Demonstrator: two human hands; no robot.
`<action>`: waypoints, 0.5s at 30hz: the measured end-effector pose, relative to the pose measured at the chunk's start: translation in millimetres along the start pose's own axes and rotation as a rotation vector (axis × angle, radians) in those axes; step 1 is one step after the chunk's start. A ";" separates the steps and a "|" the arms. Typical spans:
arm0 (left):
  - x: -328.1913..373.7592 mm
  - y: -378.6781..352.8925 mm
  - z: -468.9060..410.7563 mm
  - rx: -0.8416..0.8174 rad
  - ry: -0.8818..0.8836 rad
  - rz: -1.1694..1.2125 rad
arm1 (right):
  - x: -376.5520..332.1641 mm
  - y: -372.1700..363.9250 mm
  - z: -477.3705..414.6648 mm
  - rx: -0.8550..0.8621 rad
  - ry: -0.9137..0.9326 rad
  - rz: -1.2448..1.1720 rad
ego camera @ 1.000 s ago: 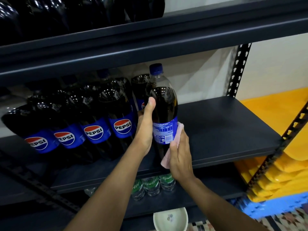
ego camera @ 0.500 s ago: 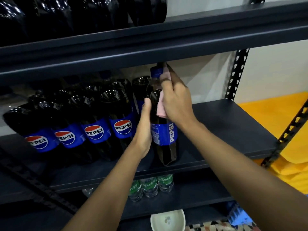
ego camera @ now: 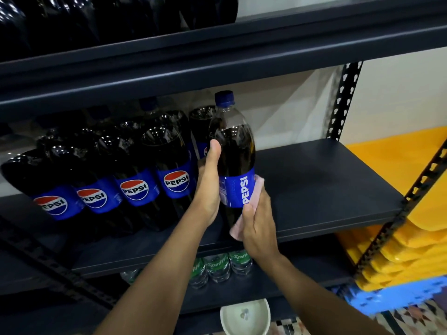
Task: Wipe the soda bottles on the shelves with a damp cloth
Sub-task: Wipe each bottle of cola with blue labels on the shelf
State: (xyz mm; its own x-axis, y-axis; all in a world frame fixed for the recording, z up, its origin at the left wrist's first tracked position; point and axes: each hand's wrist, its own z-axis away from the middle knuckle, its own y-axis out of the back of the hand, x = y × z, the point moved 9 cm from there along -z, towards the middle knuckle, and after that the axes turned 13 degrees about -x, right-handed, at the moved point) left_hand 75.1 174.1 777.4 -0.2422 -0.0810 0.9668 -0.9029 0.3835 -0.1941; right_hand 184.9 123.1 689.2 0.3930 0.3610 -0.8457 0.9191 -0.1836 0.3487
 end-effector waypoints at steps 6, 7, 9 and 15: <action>6.7 -1.5 1.6 -0.028 0.001 -0.011 | -35.3 15.3 -24.4 -0.056 0.032 0.023; 6.8 -1.7 0.8 -0.039 -0.011 -0.002 | -47.3 21.9 -35.3 -0.044 0.048 0.009; 6.8 1.7 0.3 -0.025 -0.016 -0.012 | -73.0 38.5 -58.7 -0.011 0.097 0.011; 8.2 8.2 -2.6 0.023 0.036 0.006 | -137.1 67.3 -118.0 -0.126 0.117 0.024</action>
State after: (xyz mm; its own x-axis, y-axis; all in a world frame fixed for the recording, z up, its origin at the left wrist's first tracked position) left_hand 66.6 179.0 784.2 -0.2346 -0.0453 0.9710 -0.9098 0.3621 -0.2029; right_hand 196.3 169.2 876.2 0.4086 0.4630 -0.7866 0.9031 -0.0801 0.4220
